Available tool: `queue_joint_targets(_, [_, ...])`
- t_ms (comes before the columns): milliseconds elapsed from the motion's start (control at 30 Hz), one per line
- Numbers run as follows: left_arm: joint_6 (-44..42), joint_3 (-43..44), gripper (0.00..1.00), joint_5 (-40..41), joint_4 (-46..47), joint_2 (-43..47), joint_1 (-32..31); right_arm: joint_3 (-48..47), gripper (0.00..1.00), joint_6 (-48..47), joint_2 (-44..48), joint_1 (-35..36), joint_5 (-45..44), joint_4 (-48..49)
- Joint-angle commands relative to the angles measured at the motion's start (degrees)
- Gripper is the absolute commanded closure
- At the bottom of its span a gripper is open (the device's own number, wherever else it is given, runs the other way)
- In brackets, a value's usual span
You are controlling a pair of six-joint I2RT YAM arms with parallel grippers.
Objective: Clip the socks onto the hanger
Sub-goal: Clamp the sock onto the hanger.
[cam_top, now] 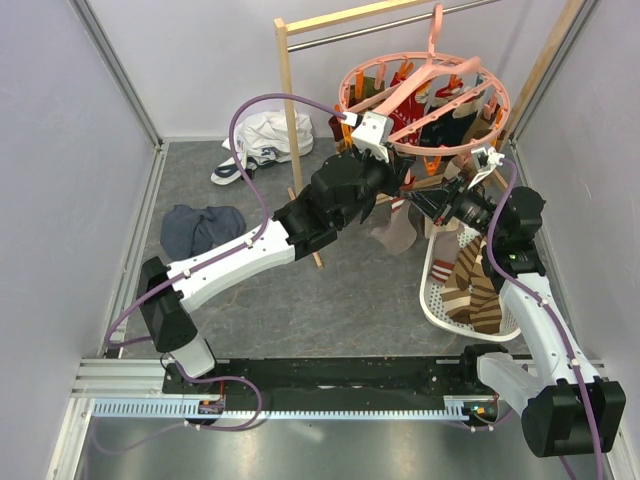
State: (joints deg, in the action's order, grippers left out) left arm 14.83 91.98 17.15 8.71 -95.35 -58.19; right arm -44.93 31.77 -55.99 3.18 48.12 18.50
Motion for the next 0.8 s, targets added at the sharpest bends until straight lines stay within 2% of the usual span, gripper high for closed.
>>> queue_joint_targets(0, [-2.09, -0.40, 0.98, -1.85, 0.87, 2.54, 0.19, -1.83, 1.00, 0.39, 0.70, 0.33, -0.83, 3.38])
queue_joint_targets(400, [0.20, -1.28, 0.98, -3.08, 0.69, 3.86, 0.36, -1.65, 1.00, 2.86, 1.67, 0.33, -1.10, 5.23])
queue_joint_targets(767, [5.91, -2.42, 0.98, -7.48, 0.87, 5.09, 0.89, -1.48, 1.00, 3.12, 1.93, 0.25, -1.45, 5.40])
